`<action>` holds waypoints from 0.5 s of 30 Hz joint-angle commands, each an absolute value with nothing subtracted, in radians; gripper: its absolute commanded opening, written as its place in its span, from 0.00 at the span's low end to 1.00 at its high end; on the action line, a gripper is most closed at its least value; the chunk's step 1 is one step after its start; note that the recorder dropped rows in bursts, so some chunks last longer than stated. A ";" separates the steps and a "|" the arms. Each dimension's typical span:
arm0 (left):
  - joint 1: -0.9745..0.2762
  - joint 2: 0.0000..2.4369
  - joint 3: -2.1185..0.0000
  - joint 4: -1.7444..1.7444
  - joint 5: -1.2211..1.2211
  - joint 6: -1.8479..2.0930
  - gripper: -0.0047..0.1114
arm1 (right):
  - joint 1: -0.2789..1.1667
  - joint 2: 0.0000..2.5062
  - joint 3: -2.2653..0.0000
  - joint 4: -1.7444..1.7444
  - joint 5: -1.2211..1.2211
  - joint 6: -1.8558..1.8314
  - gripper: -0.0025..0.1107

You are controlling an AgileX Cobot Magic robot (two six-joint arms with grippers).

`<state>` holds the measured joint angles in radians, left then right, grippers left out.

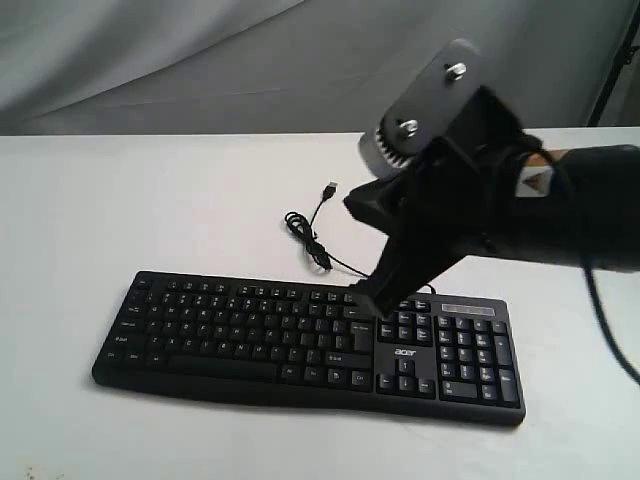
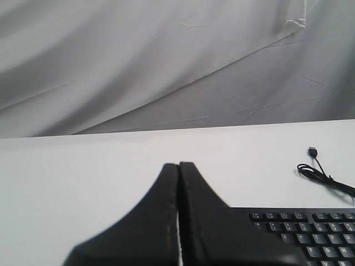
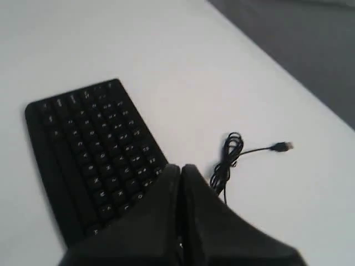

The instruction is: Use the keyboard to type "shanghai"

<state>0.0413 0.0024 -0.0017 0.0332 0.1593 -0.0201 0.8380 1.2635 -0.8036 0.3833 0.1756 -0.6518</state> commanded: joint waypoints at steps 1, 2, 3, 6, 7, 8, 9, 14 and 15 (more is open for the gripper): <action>0.035 0.000 0.000 0.033 0.153 -0.023 0.04 | 0.836 1.155 -0.782 0.371 0.138 -0.643 0.02; 0.035 0.000 0.000 0.033 0.153 -0.023 0.04 | 0.836 1.136 -0.782 0.371 0.134 -0.643 0.02; 0.035 0.000 0.000 0.033 0.153 -0.023 0.04 | 0.836 1.119 -0.782 0.371 0.134 -0.643 0.02; 0.035 0.000 0.000 0.033 0.153 -0.023 0.04 | 0.836 1.078 -0.782 0.371 0.134 -0.643 0.02; 0.035 0.000 0.000 0.033 0.153 -0.023 0.04 | 0.836 1.072 -0.782 0.371 0.134 -0.641 0.02; 0.035 0.000 0.000 0.033 0.153 -0.023 0.04 | 0.836 1.065 -0.782 0.371 0.129 -0.641 0.02; 0.035 0.000 0.000 0.033 0.153 -0.023 0.04 | 0.839 1.065 -0.782 0.373 0.104 -0.644 0.02; 0.035 0.000 0.000 0.033 0.153 -0.023 0.04 | 0.647 0.931 -0.780 0.542 0.073 -0.500 0.02; 0.035 0.000 0.000 0.033 0.153 -0.023 0.04 | 0.558 0.874 -0.765 0.544 0.141 -0.453 0.02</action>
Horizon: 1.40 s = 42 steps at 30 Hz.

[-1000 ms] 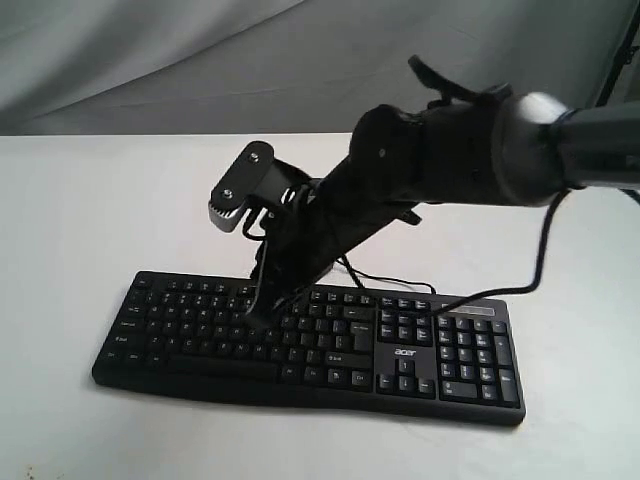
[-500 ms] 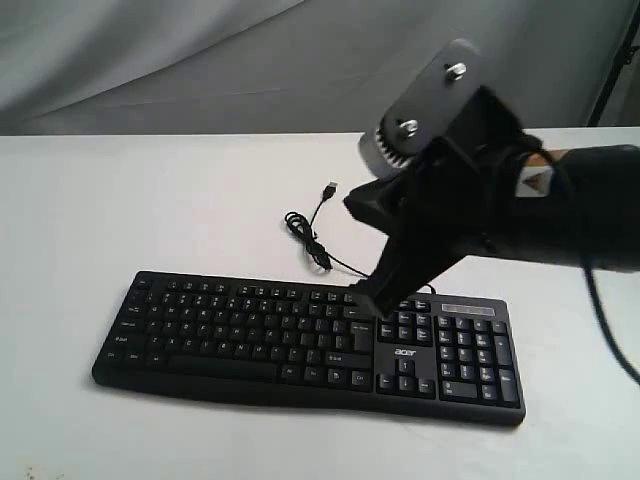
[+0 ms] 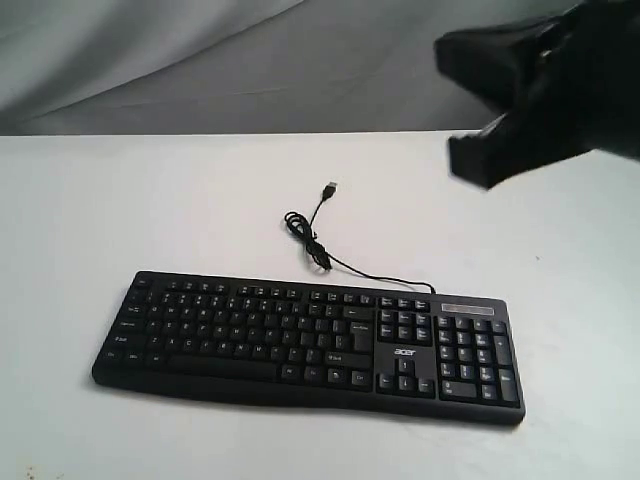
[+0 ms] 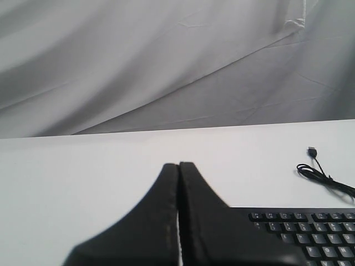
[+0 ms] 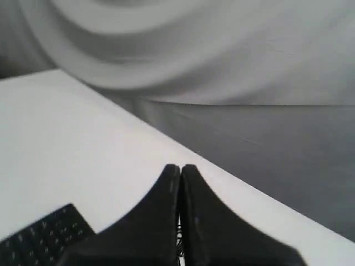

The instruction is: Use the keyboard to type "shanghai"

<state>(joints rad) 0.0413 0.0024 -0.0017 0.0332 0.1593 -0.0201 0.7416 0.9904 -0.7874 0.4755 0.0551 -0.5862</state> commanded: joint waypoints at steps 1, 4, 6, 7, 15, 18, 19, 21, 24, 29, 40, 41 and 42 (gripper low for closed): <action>0.035 0.000 0.000 0.033 0.153 -0.023 0.04 | 0.489 0.830 -0.741 0.544 0.165 -0.442 0.02; 0.035 0.000 0.000 0.033 0.153 -0.023 0.04 | 0.263 0.599 -0.577 0.529 0.193 -0.464 0.02; 0.035 0.000 0.000 0.033 0.153 -0.023 0.04 | 0.150 0.428 -0.464 0.539 0.173 -0.446 0.02; 0.035 0.000 0.000 0.033 0.153 -0.023 0.04 | 0.124 0.381 -0.423 0.539 0.161 -0.431 0.02; 0.035 0.000 0.000 0.033 0.153 -0.023 0.04 | -0.002 0.063 -0.139 0.353 0.136 -0.179 0.02; 0.035 0.000 0.000 0.033 0.153 -0.023 0.04 | -0.023 0.006 -0.073 0.268 0.136 -0.095 0.02; 0.035 0.000 0.000 0.033 0.153 -0.023 0.04 | -0.030 0.000 -0.055 0.257 0.138 -0.088 0.02; 0.035 0.000 0.000 0.033 0.153 -0.023 0.04 | -0.038 0.000 -0.029 0.246 0.144 -0.081 0.02; 0.035 0.000 0.000 0.033 0.153 -0.023 0.04 | -0.039 0.000 -0.020 0.192 0.173 -0.081 0.02; 0.035 0.000 0.000 0.033 0.153 -0.023 0.04 | -0.054 0.000 -0.020 0.129 0.212 -0.081 0.02; 0.035 0.000 0.000 0.033 0.153 -0.023 0.04 | -0.059 0.000 -0.005 0.109 0.250 -0.021 0.02; 0.035 0.000 0.000 0.033 0.153 -0.023 0.04 | -0.059 0.000 0.000 0.093 0.248 -0.021 0.02; 0.035 0.000 0.000 0.033 0.153 -0.023 0.04 | -0.059 0.000 0.000 0.076 0.248 -0.015 0.02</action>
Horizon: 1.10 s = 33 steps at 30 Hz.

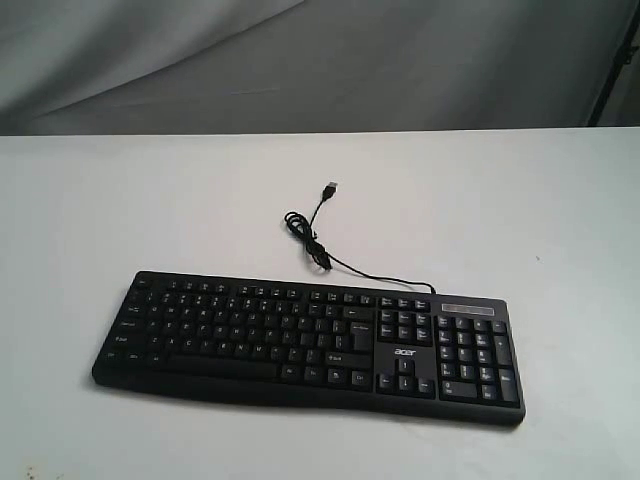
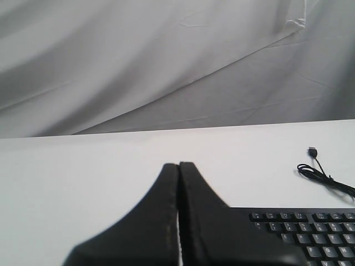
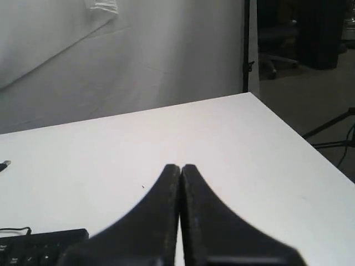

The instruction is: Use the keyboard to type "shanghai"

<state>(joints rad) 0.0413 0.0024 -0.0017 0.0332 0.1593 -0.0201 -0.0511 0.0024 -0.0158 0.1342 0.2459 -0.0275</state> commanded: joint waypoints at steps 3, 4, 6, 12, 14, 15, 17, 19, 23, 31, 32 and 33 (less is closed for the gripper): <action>0.035 0.000 0.000 0.033 0.153 -0.023 0.04 | -0.059 0.000 0.000 0.024 0.288 0.021 0.02; 0.035 0.000 0.000 0.033 0.153 -0.023 0.04 | -0.059 0.000 0.000 0.021 0.294 0.023 0.02; 0.035 0.000 0.000 0.033 0.153 -0.023 0.04 | -0.059 0.000 0.000 0.006 0.316 0.027 0.02; 0.035 0.000 0.000 0.033 0.153 -0.023 0.04 | -0.059 0.000 0.000 -0.007 0.335 0.027 0.02; 0.035 0.000 0.000 0.033 0.153 -0.023 0.04 | -0.059 0.000 0.000 -0.007 0.335 0.027 0.02; 0.035 0.000 0.000 0.033 0.153 -0.023 0.04 | -0.059 0.000 0.000 -0.007 0.335 0.032 0.02; 0.035 0.000 0.000 0.033 0.153 -0.023 0.04 | -0.059 0.000 0.000 -0.007 0.335 0.032 0.02; 0.035 0.000 0.000 0.033 0.153 -0.023 0.04 | -0.059 0.000 0.000 -0.007 0.335 0.032 0.02; 0.035 0.000 0.000 0.033 0.153 -0.023 0.04 | -0.059 0.000 0.000 -0.007 0.335 0.032 0.02; 0.035 0.000 0.000 0.033 0.153 -0.023 0.04 | -0.059 0.000 0.000 -0.007 0.335 0.032 0.02; 0.035 0.000 0.000 0.033 0.153 -0.023 0.04 | -0.059 0.000 0.000 -0.007 0.335 0.032 0.02; 0.035 0.000 0.000 0.033 0.153 -0.023 0.04 | -0.059 0.000 0.000 -0.007 0.335 0.032 0.02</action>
